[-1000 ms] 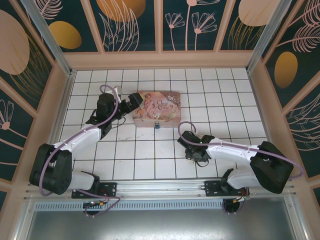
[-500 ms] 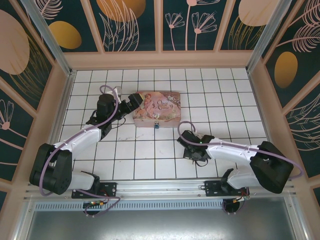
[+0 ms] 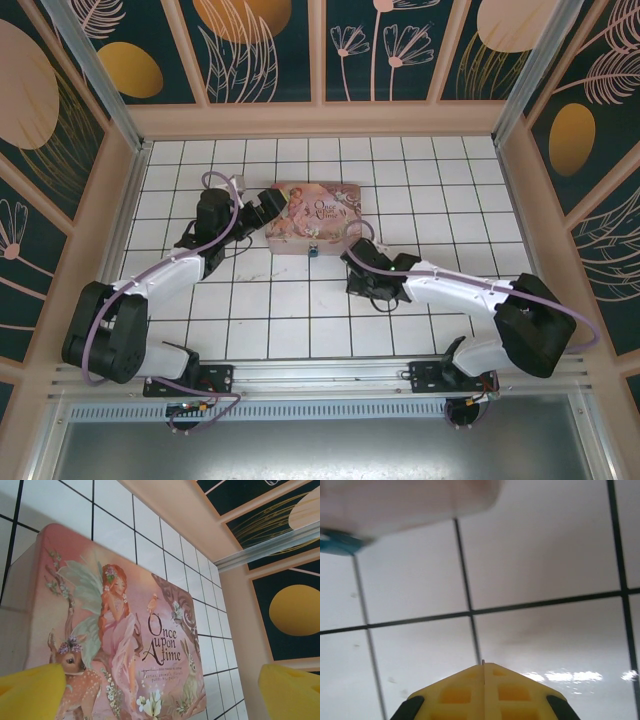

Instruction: Unlock a padlock with a key

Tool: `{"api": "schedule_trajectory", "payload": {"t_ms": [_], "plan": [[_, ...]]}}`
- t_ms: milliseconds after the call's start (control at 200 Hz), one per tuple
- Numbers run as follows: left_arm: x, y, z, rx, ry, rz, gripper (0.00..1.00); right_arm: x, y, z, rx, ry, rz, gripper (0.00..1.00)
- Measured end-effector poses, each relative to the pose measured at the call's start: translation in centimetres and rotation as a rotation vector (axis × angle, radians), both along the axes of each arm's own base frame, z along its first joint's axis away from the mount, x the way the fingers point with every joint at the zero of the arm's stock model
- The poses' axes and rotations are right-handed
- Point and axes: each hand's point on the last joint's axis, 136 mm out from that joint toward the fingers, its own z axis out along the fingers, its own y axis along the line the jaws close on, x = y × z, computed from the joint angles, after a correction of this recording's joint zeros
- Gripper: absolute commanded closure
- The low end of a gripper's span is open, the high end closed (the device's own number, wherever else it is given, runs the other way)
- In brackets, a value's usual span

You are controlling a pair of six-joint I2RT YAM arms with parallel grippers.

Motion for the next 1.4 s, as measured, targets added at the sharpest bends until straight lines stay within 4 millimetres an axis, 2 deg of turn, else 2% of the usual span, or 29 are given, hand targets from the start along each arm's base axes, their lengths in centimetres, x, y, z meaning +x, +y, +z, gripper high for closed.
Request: {"api": "schedule_trajectory", "payload": {"t_ms": [275, 455, 681, 891, 1121, 1401], "plan": [[0.1, -0.2, 0.5, -0.07, 0.028, 0.018, 0.01, 4.2, 2.8, 6.4, 0.122, -0.138, -0.004, 1.0], [0.0, -1.2, 2.2, -0.185, 0.03, -0.012, 0.01, 7.5, 3.8, 10.1, 0.205, -0.227, -0.043, 1.0], [0.0, -2.2, 4.3, -0.347, 0.063, -0.031, 0.05, 11.5, 5.2, 13.4, 0.291, -0.306, -0.094, 1.0], [0.2, -2.8, 5.7, -0.493, 0.116, -0.023, 0.1, 14.4, 7.0, 15.9, 0.38, -0.347, -0.128, 1.0], [0.7, -3.4, 7.0, -0.656, 0.172, -0.017, 0.12, 16.1, 9.1, 18.1, 0.467, -0.368, -0.136, 1.0], [1.2, -3.3, 8.4, -0.822, 0.21, 0.003, 0.14, 16.9, 10.4, 18.6, 0.541, -0.36, -0.157, 1.0]]}}
